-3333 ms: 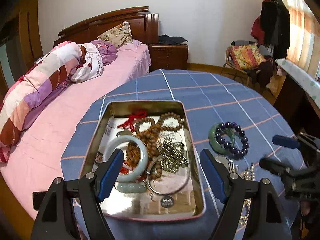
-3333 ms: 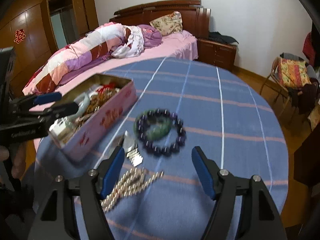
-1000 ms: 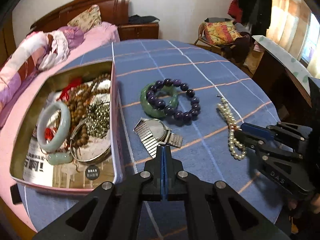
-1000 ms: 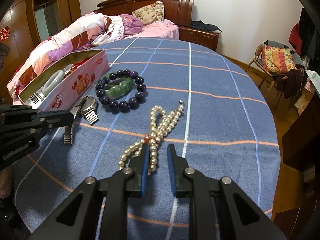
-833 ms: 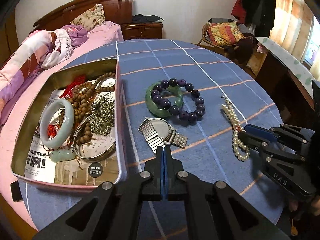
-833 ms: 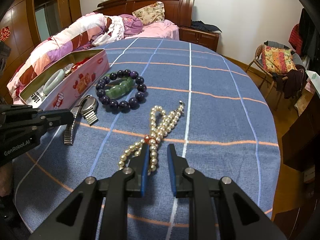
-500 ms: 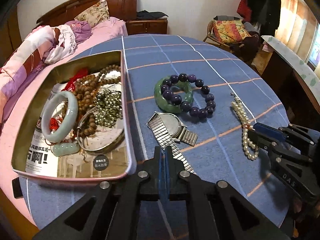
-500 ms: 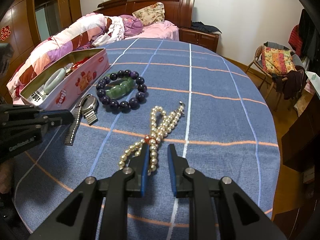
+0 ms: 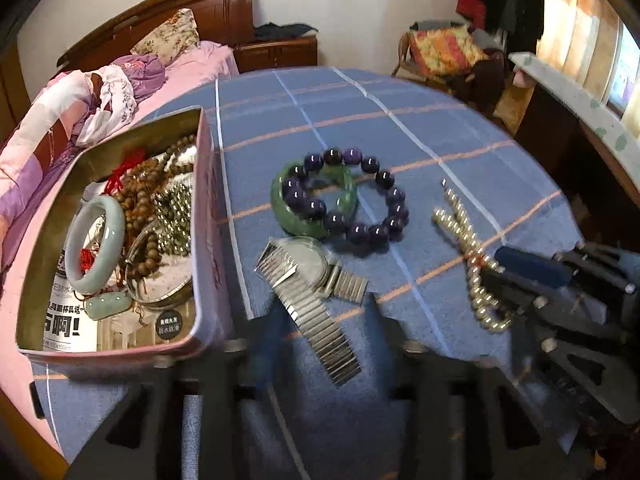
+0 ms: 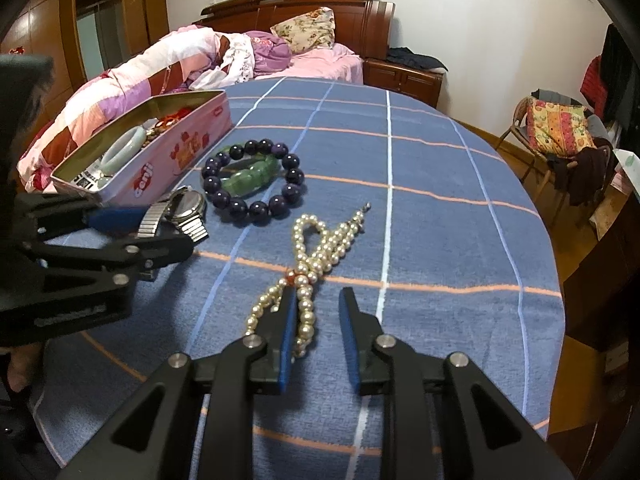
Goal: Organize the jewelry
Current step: 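Grasp the silver wristwatch with the left gripper while the right grasps the pearl necklace, then carry the wristwatch and pearl necklace over the tin box with both grippers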
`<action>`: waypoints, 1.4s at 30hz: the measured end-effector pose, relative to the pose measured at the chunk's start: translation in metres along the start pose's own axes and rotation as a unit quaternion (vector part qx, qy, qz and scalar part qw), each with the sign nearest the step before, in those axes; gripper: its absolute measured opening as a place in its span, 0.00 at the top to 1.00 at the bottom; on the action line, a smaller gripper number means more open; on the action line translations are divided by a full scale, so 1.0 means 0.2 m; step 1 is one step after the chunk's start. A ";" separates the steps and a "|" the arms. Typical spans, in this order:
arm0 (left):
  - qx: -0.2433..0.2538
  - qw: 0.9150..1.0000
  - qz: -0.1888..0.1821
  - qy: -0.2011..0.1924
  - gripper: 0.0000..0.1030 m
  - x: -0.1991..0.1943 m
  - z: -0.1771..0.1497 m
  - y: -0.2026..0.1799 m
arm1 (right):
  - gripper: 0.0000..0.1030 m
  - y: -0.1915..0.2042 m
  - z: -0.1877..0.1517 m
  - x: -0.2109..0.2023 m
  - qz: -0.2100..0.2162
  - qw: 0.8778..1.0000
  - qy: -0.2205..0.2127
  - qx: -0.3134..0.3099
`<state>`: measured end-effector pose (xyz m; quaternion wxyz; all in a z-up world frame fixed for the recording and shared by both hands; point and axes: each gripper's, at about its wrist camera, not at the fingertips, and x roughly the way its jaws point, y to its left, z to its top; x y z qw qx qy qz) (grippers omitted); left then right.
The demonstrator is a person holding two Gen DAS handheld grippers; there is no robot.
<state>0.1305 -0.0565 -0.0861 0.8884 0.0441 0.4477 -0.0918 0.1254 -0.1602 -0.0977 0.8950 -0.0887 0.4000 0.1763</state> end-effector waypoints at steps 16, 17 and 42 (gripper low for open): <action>0.004 0.996 -0.034 -0.083 0.88 -0.30 0.04 0.02 | 0.91 0.03 0.04 -0.11 0.037 0.999 -0.032 0.001; 0.003 0.996 -0.034 -0.087 0.88 -0.32 0.05 0.03 | 0.91 0.04 0.05 -0.11 0.039 0.999 -0.033 0.001; -0.003 0.982 -0.003 -0.187 0.88 -0.72 0.29 0.34 | 0.91 0.24 0.39 -0.37 0.059 0.988 -0.133 -0.048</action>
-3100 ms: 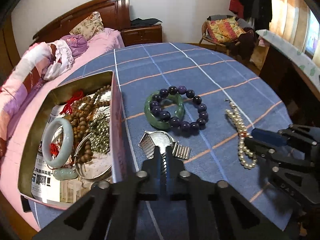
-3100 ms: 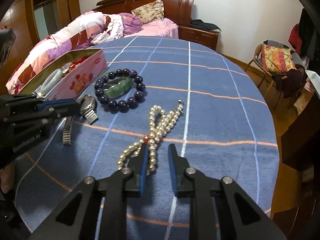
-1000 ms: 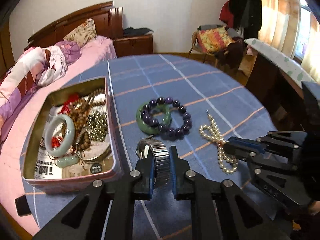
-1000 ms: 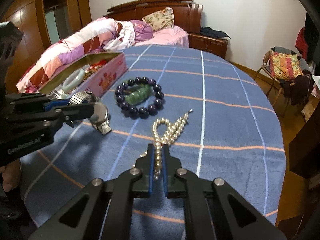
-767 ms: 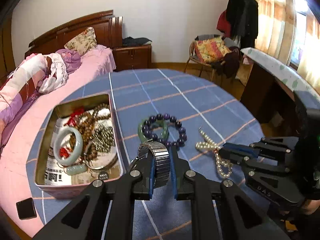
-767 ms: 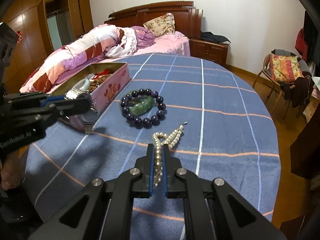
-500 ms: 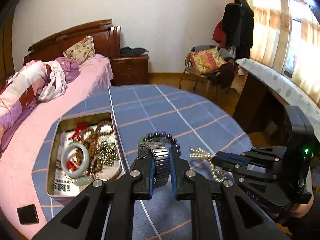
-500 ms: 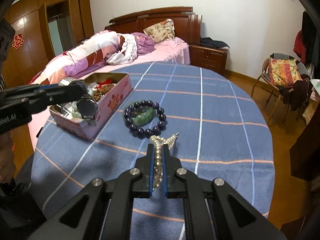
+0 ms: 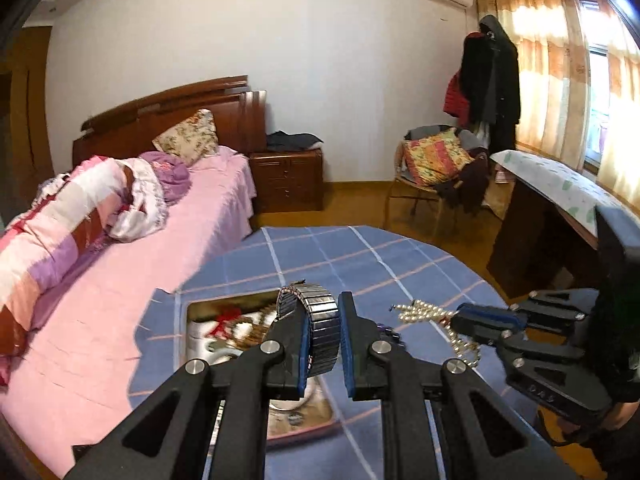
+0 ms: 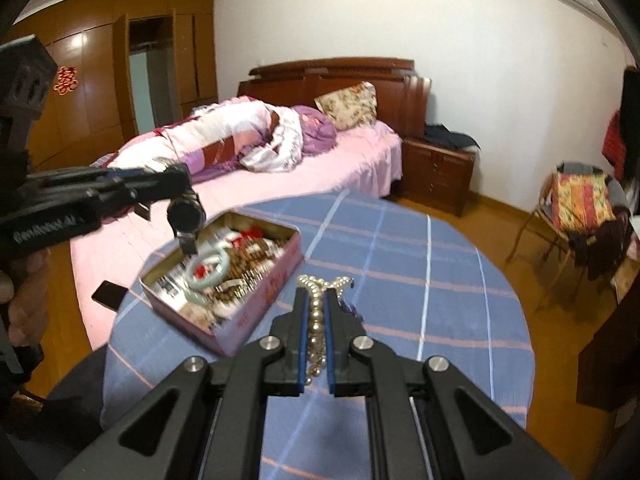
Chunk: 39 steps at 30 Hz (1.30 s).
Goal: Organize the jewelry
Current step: 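Carry the wristwatch and pearl necklace over the tin box with both grippers, then lower both items into the tin box and open both grippers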
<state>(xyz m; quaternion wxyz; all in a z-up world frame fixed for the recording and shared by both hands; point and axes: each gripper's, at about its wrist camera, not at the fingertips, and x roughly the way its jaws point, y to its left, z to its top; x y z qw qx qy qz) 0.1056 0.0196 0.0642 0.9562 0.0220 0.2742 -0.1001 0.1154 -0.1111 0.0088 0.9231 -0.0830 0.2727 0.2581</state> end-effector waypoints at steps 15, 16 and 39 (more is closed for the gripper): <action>-0.048 0.997 0.044 0.045 0.88 0.16 -0.16 0.32 | 0.91 0.29 0.19 0.33 0.051 0.998 -0.004 -0.033; -0.050 0.997 0.044 0.047 0.88 0.17 -0.17 0.33 | 0.91 0.30 0.18 0.36 0.054 0.998 0.000 -0.032; -0.058 0.992 0.035 0.105 0.87 0.34 -0.33 0.36 | 0.91 0.35 0.03 0.60 0.081 0.994 0.068 -0.019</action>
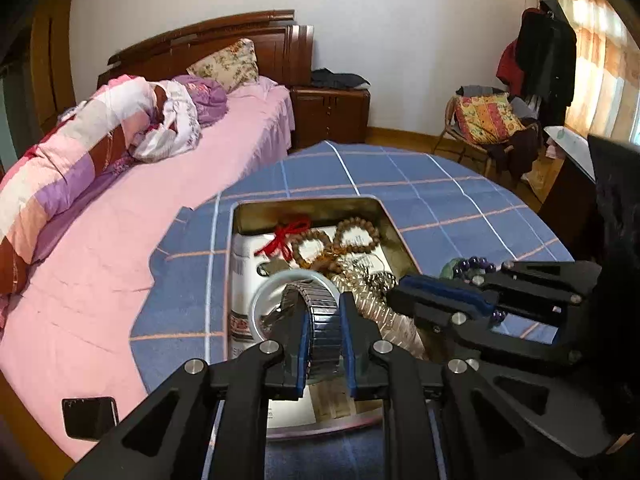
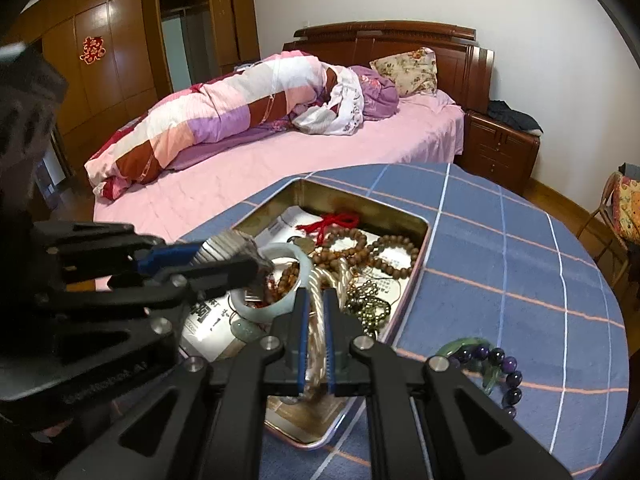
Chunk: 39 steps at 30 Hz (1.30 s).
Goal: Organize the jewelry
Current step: 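Lower both items into the tin box and open both grippers, then grasp the purple bead bracelet with green jade with the right gripper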
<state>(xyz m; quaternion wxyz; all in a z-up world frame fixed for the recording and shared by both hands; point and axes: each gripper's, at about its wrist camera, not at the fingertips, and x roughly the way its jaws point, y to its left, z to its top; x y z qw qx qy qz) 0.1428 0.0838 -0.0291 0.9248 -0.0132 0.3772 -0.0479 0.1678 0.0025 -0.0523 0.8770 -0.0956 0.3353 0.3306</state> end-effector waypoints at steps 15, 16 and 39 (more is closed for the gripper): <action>-0.011 0.999 0.033 -0.023 0.24 -0.04 0.00 -0.01 | 0.34 -0.27 -0.14 -0.19 -0.048 0.998 -0.003 0.048; -0.010 0.999 0.036 -0.024 0.24 -0.04 0.00 -0.01 | 0.33 -0.32 -0.17 -0.22 -0.058 0.997 0.001 0.059; -0.015 0.999 0.048 0.010 0.24 0.07 -0.04 -0.16 | 0.84 -0.58 -0.31 -0.08 -0.117 0.984 0.097 0.094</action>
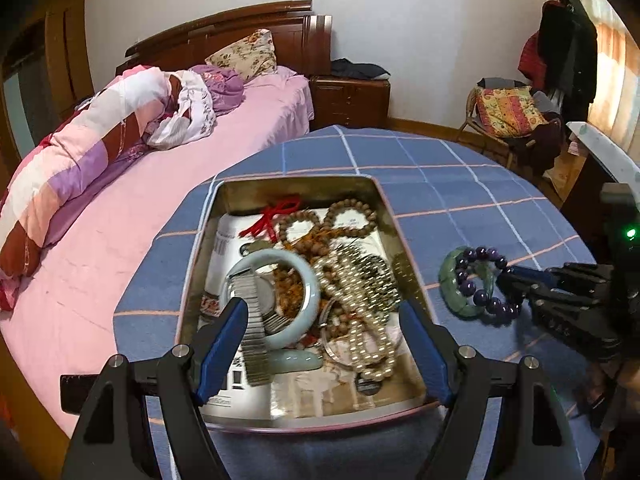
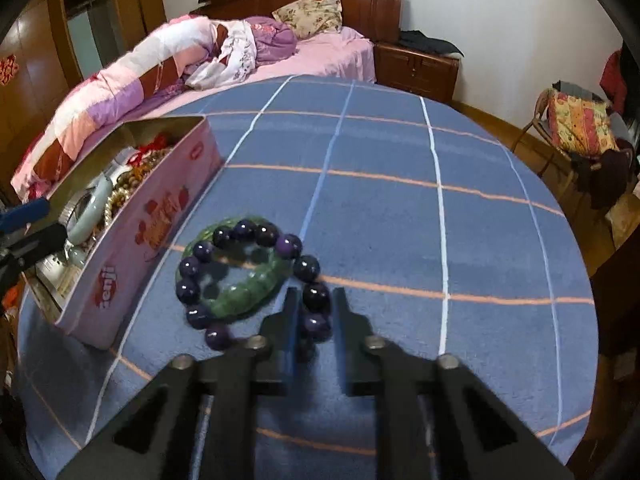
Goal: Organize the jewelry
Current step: 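Grasp the purple bead bracelet with green jade with the right gripper, then grasp the green jade bangle with the left gripper while the right holds the bracelet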
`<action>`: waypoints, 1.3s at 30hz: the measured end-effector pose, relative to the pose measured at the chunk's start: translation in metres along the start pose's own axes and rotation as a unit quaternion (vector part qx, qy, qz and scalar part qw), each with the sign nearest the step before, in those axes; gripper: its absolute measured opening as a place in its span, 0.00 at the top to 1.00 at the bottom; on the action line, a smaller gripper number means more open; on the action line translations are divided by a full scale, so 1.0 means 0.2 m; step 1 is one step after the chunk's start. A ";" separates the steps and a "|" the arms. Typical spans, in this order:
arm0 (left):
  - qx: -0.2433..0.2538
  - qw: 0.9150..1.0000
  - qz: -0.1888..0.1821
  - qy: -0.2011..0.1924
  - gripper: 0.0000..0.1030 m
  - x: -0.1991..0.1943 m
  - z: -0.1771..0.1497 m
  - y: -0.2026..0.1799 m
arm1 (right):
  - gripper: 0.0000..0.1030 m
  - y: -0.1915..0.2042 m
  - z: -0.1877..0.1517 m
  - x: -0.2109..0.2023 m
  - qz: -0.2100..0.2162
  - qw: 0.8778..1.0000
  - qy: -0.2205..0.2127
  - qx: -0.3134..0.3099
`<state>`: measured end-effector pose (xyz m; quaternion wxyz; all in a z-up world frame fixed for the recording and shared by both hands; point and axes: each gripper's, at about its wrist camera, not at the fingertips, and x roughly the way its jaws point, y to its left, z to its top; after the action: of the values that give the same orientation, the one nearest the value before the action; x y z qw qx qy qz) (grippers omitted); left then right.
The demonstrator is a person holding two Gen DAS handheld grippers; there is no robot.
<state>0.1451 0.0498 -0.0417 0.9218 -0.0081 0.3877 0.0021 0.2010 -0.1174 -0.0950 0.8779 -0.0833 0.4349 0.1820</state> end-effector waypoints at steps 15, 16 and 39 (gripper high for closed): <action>0.056 0.998 -0.037 0.000 0.24 0.02 0.04 -0.33 | 0.84 -0.27 -0.07 -0.17 0.048 0.992 -0.058 0.099; 0.060 0.998 -0.036 0.002 0.24 0.02 0.04 -0.36 | 0.84 -0.25 -0.07 -0.20 0.046 0.993 -0.069 0.090; 0.097 0.993 -0.055 0.032 0.24 0.19 0.11 -0.71 | 0.84 -0.31 -0.07 -0.37 0.033 0.977 -0.167 0.125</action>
<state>0.1890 -0.0912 -0.0522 0.9041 0.0604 0.4140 -0.0867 0.1740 -0.1972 -0.0458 0.9352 0.0732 0.3041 0.1659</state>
